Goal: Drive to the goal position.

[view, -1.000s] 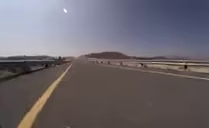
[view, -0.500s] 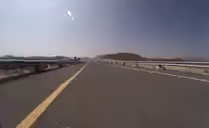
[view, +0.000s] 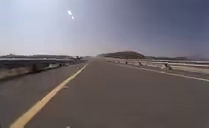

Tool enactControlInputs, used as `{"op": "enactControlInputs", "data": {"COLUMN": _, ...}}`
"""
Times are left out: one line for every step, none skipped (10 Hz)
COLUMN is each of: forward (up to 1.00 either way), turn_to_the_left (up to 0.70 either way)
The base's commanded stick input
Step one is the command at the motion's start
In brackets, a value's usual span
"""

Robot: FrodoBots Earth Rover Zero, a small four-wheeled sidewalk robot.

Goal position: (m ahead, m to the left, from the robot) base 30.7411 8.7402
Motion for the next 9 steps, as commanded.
{"op": "enactControlInputs", "data": {"forward": 1.00, "turn_to_the_left": 0.00}}
{"op": "enactControlInputs", "data": {"forward": 1.00, "turn_to_the_left": 0.00}}
{"op": "enactControlInputs", "data": {"forward": 1.00, "turn_to_the_left": 0.00}}
{"op": "enactControlInputs", "data": {"forward": 1.00, "turn_to_the_left": 0.00}}
{"op": "enactControlInputs", "data": {"forward": 1.00, "turn_to_the_left": 0.00}}
{"op": "enactControlInputs", "data": {"forward": 1.00, "turn_to_the_left": 0.00}}
{"op": "enactControlInputs", "data": {"forward": 1.00, "turn_to_the_left": 0.00}}
{"op": "enactControlInputs", "data": {"forward": 1.00, "turn_to_the_left": 0.00}}
{"op": "enactControlInputs", "data": {"forward": 1.00, "turn_to_the_left": 0.11}}
